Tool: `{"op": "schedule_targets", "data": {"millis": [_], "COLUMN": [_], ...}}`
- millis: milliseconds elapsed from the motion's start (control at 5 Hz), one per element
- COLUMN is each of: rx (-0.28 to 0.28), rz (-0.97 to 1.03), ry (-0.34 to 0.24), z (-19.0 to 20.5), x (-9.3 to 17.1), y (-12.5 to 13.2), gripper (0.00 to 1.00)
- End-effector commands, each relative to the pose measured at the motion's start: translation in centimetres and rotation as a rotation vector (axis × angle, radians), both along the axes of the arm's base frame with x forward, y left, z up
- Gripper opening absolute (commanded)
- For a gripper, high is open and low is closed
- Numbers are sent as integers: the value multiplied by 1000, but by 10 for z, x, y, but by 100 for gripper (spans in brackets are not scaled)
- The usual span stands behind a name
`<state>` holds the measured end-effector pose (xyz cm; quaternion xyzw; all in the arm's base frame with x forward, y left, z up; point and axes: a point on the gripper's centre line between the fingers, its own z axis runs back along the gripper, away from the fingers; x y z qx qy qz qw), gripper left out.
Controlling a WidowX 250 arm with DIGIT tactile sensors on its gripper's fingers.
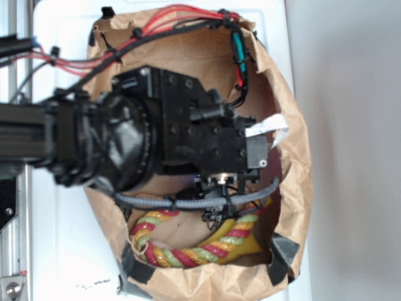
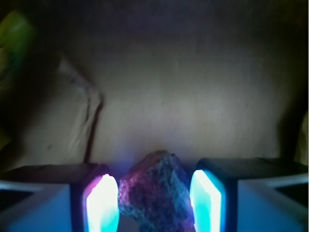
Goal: Grab the rock.
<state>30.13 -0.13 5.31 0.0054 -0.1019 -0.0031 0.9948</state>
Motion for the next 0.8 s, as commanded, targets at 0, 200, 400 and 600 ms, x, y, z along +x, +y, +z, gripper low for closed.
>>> {"op": "schedule_targets", "data": {"millis": [0, 200, 400, 600], "rx": [-43, -27, -34, -11], "rz": [31, 23, 40, 40], "ry": [-122, -163, -239, -237], "z": [62, 90, 118, 143], "x": [-15, -27, -30, -30], "y": [4, 4, 9, 13], "gripper": [0, 0, 0, 0]}}
